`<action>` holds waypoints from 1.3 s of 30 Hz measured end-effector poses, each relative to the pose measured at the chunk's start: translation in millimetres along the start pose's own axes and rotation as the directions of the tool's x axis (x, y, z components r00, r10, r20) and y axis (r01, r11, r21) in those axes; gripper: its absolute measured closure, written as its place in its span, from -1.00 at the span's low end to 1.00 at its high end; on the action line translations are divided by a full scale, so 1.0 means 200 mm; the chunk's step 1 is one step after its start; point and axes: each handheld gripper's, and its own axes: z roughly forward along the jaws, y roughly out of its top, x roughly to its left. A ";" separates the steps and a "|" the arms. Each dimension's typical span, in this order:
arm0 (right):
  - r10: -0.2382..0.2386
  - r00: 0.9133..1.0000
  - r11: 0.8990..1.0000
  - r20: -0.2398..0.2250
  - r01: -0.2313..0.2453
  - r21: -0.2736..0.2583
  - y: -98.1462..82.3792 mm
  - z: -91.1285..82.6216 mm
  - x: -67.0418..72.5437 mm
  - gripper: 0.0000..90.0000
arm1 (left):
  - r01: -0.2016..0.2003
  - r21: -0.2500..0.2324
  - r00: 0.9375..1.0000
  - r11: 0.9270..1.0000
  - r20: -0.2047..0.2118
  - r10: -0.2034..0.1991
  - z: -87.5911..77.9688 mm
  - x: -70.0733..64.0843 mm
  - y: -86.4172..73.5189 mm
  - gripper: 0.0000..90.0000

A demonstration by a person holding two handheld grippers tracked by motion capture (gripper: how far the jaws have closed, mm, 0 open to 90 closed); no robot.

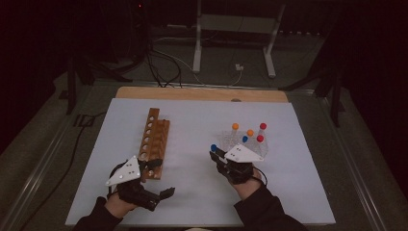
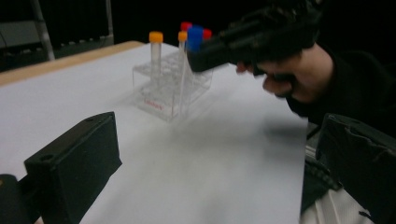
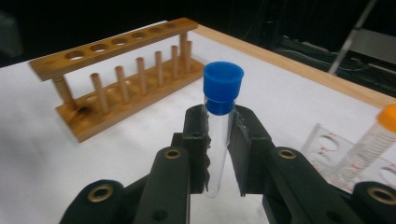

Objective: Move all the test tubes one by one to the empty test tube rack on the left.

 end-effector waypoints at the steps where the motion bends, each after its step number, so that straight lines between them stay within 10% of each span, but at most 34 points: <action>1: 0.000 1.000 1.000 -0.006 0.001 0.002 0.00 0.00 0.01 0.70 | 0.000 0.000 1.000 1.000 0.000 0.000 0.00 0.00 0.00 -0.99; 21: -0.021 0.995 1.000 -0.100 0.022 0.011 -0.01 -0.03 0.10 0.70 | -0.004 -0.022 0.999 1.000 0.038 0.005 0.25 0.03 0.20 -0.84; 39: -0.032 0.993 0.999 -0.113 0.033 0.008 -0.01 -0.03 0.12 0.70 | -0.028 -0.016 0.998 0.999 0.055 0.029 0.39 0.03 0.21 0.04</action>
